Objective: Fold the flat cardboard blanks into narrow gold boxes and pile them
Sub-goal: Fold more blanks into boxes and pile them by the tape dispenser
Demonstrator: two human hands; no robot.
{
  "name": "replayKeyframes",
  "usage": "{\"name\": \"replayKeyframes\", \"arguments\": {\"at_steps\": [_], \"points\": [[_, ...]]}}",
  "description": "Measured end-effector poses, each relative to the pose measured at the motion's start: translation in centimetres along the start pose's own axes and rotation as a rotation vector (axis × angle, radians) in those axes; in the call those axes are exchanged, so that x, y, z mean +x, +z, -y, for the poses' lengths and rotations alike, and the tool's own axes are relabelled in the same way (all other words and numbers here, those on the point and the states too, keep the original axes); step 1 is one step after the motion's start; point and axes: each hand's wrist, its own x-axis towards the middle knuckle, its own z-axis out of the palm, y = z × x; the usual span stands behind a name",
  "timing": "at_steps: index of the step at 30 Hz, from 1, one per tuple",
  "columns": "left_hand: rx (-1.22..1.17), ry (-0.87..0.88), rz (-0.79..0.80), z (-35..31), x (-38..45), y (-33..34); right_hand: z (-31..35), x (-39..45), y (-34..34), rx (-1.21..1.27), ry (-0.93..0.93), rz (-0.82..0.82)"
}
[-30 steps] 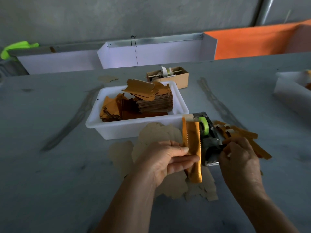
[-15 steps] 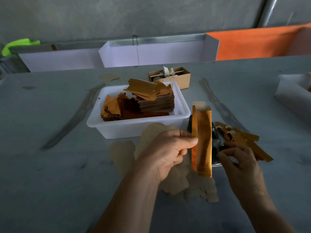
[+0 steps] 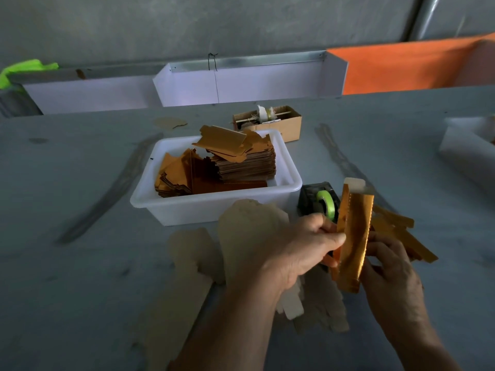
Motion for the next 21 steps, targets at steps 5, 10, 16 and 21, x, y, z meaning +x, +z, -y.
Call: {"name": "replayKeyframes", "arguments": {"at_steps": [5, 10, 16, 21], "points": [[0.056, 0.015, 0.010, 0.5, 0.5, -0.3, -0.2, 0.2, -0.3, 0.007, -0.008, 0.027], [0.109, 0.036, -0.017, 0.9, 0.8, 0.0, -0.1, 0.6, -0.2, -0.041, 0.011, 0.030], [0.083, 0.022, -0.050, 1.2, 1.0, 0.1, -0.1, 0.7, -0.5, -0.074, -0.062, 0.017], [-0.204, -0.027, -0.068, 0.8, 0.6, -0.7, -0.1, 0.4, -3.4, 0.139, -0.134, -0.103]]}}
